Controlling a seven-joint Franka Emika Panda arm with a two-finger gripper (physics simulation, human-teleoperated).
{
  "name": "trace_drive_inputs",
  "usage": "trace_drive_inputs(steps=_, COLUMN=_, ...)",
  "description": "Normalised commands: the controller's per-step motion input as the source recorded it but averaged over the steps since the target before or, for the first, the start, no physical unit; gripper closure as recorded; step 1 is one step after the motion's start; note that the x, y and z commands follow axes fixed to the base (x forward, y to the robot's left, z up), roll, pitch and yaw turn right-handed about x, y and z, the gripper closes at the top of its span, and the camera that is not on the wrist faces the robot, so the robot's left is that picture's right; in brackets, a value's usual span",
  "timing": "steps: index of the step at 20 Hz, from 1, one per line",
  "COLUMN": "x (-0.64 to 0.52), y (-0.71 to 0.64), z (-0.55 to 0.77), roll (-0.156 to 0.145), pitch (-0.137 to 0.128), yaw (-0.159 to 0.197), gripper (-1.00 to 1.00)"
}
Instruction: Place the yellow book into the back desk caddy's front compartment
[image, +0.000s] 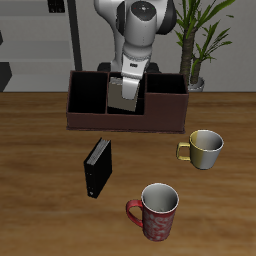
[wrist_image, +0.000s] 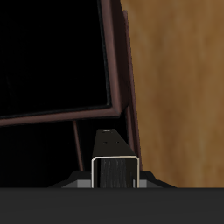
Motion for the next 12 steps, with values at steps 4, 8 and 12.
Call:
trace_drive_inputs(steps=4, x=0.05, y=0.06, z=-0.2, roll=0.019, pitch=0.02, yaw=0.007, gripper=1.0)
trace_drive_inputs(steps=8, x=0.04, y=0.11, z=-0.21, roll=0.024, pitch=0.035, yaw=0.01, gripper=1.0)
trace_drive_inputs(steps=12, x=0.05, y=0.07, z=-0.19, roll=0.007, pitch=0.024, yaw=-0.006, gripper=1.0)
